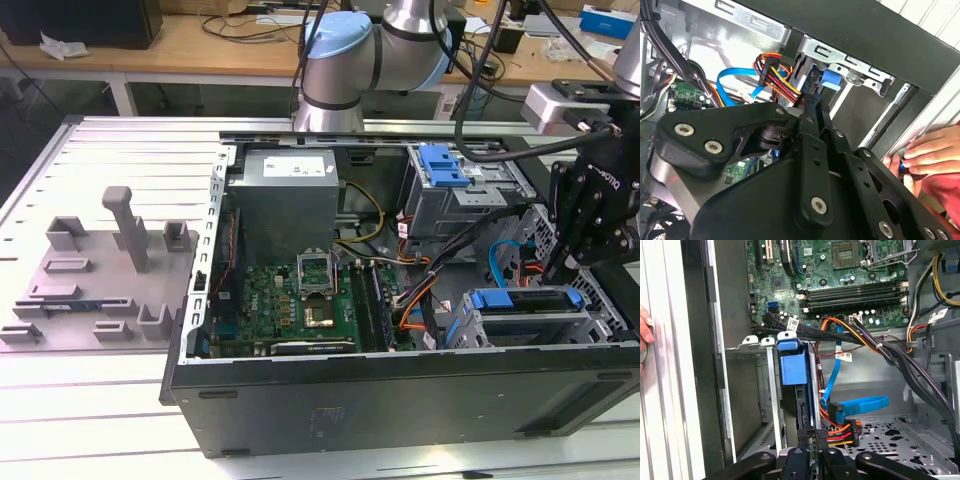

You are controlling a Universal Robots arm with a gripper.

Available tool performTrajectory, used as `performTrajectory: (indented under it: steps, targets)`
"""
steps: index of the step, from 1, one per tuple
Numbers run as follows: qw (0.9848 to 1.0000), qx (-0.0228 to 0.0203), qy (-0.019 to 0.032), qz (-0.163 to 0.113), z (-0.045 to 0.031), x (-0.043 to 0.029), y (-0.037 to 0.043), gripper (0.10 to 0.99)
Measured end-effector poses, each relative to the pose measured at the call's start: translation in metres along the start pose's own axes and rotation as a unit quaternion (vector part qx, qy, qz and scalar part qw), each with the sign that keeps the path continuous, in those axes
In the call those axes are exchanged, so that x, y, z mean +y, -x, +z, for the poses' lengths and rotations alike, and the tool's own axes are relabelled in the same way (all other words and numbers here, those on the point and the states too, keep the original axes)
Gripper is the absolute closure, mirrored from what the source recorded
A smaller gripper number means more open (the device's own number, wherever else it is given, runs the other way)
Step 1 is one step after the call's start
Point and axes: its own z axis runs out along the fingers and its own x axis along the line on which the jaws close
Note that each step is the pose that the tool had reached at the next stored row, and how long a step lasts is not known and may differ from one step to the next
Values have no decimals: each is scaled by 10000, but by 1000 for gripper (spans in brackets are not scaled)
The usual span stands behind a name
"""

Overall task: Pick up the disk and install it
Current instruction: 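Insert the first disk wire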

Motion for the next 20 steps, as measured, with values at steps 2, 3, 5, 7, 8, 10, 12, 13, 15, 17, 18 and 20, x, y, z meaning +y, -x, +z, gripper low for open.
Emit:
performTrajectory:
  steps: [2, 3, 5, 7, 8, 10, 12, 13, 15, 17, 18, 20]
  targets:
    - [10000, 0, 0, 1, 0, 0, 0, 918]
    - [10000, 0, 0, 1, 0, 0, 0, 918]
    - [10000, 1, 0, 1, 0, -1, -6, 918]
    - [10000, 0, 0, 1, 3, -3, -22, 918]
    - [10000, -1, 0, 1, 5, -3, -25, 918]
    - [10000, 0, 0, 1, 7, -3, -29, 918]
    - [10000, 1, 0, 1, 13, -4, -31, 918]
    - [10000, 1, 0, 1, 15, -3, -30, 918]
    - [10000, 0, 0, 1, 17, -3, -29, 918]
    - [10000, 1, 0, 1, 16, -3, -27, 918]
    - [10000, 0, -1, 1, 17, -2, -26, 918]
    - [10000, 0, -4, 1, 16, -1, -22, 918]
